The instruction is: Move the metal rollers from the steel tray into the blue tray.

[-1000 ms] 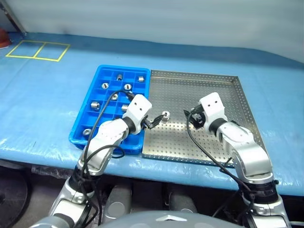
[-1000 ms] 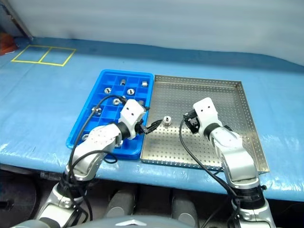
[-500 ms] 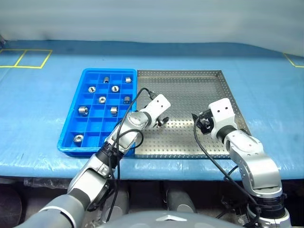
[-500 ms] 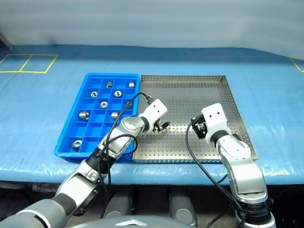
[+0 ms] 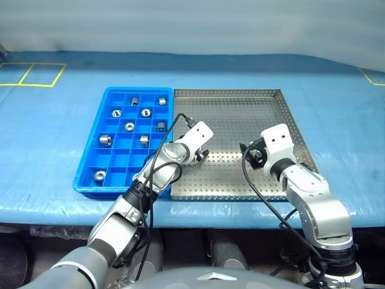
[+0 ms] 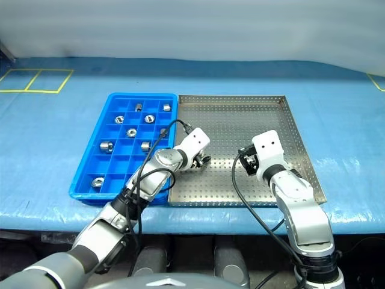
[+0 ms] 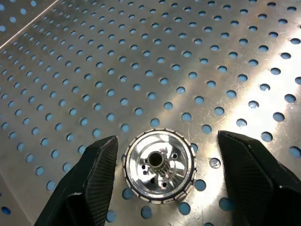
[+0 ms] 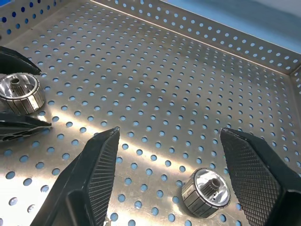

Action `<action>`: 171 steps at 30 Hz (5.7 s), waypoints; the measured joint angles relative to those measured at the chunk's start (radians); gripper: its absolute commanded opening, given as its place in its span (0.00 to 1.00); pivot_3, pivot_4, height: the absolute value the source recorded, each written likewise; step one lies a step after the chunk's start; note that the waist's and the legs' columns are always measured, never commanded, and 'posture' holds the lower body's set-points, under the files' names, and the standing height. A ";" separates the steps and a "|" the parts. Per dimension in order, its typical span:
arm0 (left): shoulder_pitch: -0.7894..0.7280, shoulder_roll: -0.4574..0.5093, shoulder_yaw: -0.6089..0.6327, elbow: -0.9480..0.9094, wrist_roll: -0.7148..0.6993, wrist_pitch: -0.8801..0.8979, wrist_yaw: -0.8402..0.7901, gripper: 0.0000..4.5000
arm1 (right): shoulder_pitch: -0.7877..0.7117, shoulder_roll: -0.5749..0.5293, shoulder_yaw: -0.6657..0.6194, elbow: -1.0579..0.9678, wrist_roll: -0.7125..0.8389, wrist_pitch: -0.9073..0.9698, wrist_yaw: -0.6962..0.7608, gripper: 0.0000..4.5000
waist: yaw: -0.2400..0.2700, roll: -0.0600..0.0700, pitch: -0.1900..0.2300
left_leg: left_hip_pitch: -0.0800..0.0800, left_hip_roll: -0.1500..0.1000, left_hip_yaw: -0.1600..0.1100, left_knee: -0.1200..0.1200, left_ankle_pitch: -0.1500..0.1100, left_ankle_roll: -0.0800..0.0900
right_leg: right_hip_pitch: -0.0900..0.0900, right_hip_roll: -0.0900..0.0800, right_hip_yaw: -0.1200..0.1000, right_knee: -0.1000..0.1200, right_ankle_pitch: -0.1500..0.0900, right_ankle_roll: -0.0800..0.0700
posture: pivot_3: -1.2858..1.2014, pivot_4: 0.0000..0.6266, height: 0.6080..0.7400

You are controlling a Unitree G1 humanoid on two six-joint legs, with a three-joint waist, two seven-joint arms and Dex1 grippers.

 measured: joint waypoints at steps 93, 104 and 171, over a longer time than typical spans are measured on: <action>0.305 0.110 0.099 -0.492 -0.264 -0.134 -0.154 0.99 | -0.078 0.119 -0.082 0.344 -0.024 -0.097 -0.154 0.80 | 0.018 -0.001 0.000 | 0.002 0.000 0.000 0.001 0.001 0.001 | -0.001 0.000 0.000 0.007 -0.002 -0.003 | 0.55 0.24 1.00; 0.322 0.162 0.076 -0.528 -0.296 -0.133 -0.223 1.00 | -0.109 0.149 -0.111 0.443 -0.027 -0.112 -0.185 0.61 | 0.022 0.000 0.000 | 0.002 0.000 0.000 0.001 0.001 0.001 | -0.001 0.000 0.000 0.008 -0.002 -0.003 | 0.56 0.24 1.00; 0.402 0.237 0.262 -0.585 -0.217 -0.129 -0.045 1.00 | -0.052 -0.081 -0.031 0.324 0.125 -0.378 0.294 1.00 | 0.080 -0.001 0.001 | 0.001 0.000 0.000 -0.006 0.001 0.000 | -0.002 -0.001 -0.001 0.000 -0.002 -0.003 | 0.58 0.24 1.00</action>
